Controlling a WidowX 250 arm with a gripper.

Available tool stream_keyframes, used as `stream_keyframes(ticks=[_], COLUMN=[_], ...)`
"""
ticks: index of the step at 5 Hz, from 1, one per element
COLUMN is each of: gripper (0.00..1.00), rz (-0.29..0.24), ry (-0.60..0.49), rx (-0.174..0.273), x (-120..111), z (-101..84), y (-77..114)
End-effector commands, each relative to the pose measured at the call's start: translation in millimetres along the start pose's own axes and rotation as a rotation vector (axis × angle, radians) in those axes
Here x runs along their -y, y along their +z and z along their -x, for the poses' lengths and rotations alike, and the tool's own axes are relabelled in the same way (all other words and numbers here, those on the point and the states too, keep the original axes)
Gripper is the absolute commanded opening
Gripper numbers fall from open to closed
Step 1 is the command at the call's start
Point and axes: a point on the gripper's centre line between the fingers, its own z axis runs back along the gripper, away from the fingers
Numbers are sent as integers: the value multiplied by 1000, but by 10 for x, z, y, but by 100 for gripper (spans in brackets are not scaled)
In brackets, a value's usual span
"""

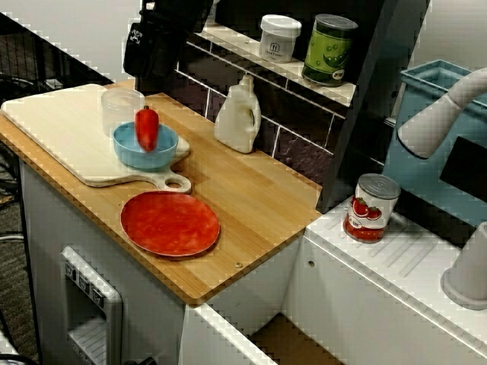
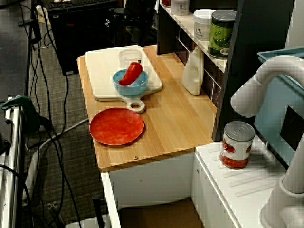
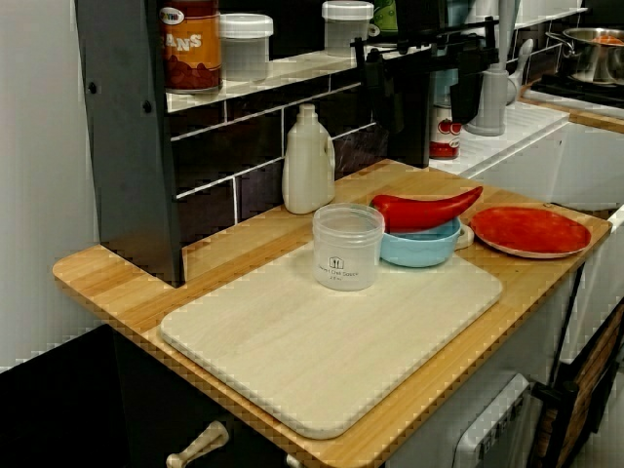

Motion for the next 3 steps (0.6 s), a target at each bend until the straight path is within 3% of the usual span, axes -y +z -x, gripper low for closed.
stream_keyframes(ticks=[1,3], gripper=[100,100], rz=[14,104], ry=[206,293], rx=[-36,-34], x=[-74,-120], z=[121,192], y=[102,70])
